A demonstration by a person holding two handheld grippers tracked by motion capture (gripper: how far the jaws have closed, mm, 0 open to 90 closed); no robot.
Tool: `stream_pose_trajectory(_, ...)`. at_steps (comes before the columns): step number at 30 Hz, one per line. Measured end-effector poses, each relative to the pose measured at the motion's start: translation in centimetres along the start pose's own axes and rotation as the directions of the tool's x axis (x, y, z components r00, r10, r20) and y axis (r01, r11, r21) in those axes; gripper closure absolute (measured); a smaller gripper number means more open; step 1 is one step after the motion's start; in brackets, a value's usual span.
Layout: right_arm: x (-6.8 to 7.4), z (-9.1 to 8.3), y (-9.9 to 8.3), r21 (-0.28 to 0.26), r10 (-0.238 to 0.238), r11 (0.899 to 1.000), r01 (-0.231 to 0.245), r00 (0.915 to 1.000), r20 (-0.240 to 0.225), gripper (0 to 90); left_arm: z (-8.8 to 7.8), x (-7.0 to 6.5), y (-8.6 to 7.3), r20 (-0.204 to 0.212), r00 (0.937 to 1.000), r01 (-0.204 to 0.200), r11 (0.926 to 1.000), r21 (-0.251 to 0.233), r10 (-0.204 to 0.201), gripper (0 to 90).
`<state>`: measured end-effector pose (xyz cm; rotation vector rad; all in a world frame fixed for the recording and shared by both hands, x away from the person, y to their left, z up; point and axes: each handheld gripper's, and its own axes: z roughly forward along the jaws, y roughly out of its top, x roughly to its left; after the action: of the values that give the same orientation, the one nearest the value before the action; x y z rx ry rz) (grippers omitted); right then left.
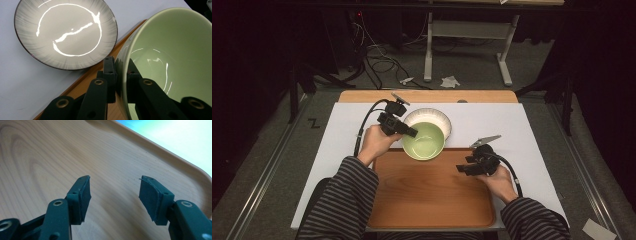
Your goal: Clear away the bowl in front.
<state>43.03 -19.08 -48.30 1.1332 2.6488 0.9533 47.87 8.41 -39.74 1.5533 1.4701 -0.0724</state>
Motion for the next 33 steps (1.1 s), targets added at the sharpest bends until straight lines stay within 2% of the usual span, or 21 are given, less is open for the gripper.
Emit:
stream_pose_trajectory(14,0.0,0.0,0.0,-0.003,0.002,1.0,-0.002,1.0,0.0,43.8,-0.6,0.1,-1.4,0.015,0.9999,-0.008,0.9999,0.012,0.008,83.7)
stream_pose_trajectory(20,0.0,-0.1,0.0,0.0,0.014,1.0,-0.014,0.9999,-0.003,43.8,-0.8,0.1,-2.0,0.02,0.9996,-0.021,0.9992,0.035,0.02,83.7)
stream_pose_trajectory(22,0.0,-0.1,0.0,-0.003,0.009,1.0,-0.009,1.0,-0.002,43.7,-0.8,0.1,-2.2,0.021,0.9997,-0.011,0.9995,0.029,0.01,83.7)
stream_pose_trajectory(33,0.0,-0.1,0.0,0.0,0.013,1.0,-0.013,0.9999,-0.002,43.7,-1.0,0.3,-3.3,0.03,0.9993,-0.022,0.9982,0.057,0.02,83.7)
